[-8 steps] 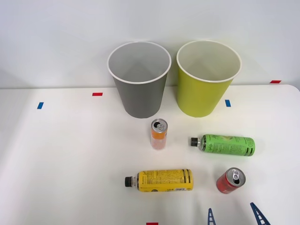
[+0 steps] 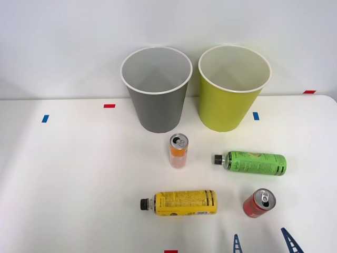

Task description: Put cans in the gray bin, plastic bottles in the light green bin

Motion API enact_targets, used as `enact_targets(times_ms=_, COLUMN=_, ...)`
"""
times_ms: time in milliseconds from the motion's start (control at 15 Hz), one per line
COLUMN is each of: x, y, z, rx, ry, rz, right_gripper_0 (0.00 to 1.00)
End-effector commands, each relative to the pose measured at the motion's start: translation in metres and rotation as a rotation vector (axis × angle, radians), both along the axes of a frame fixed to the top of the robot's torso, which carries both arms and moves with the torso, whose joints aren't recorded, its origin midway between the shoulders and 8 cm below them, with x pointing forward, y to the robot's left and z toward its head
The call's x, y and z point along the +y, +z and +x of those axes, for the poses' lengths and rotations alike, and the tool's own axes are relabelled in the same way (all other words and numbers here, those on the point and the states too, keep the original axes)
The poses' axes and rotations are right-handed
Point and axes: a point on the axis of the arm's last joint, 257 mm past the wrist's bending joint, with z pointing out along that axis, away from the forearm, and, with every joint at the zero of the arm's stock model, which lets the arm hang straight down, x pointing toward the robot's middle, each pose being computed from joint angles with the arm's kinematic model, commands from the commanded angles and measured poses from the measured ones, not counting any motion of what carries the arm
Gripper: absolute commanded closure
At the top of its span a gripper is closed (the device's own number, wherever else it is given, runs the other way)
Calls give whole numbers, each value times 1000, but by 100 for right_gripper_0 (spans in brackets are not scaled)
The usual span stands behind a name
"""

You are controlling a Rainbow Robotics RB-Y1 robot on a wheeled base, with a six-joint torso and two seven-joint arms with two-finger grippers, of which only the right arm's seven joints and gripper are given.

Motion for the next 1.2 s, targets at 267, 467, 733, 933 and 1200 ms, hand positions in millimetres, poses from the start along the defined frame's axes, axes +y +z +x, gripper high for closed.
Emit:
enact_targets(times_ms=267, x=0, y=0, z=0, rx=0, ry=0, rz=0, right_gripper_0=0)
enact_targets(times_ms=467, x=0, y=0, z=0, rx=0, ry=0, rz=0, right_gripper_0=0)
enact_targets(times_ms=733, x=0, y=0, z=0, rx=0, ry=0, rz=0, right_gripper_0=0)
enact_targets(times_ms=933, x=0, y=0, z=0, rx=0, ry=0, rz=0, right_gripper_0=0)
enact_targets(times_ms=1200, x=0, y=0, z=0, rx=0, ry=0, rz=0, right_gripper_0=0)
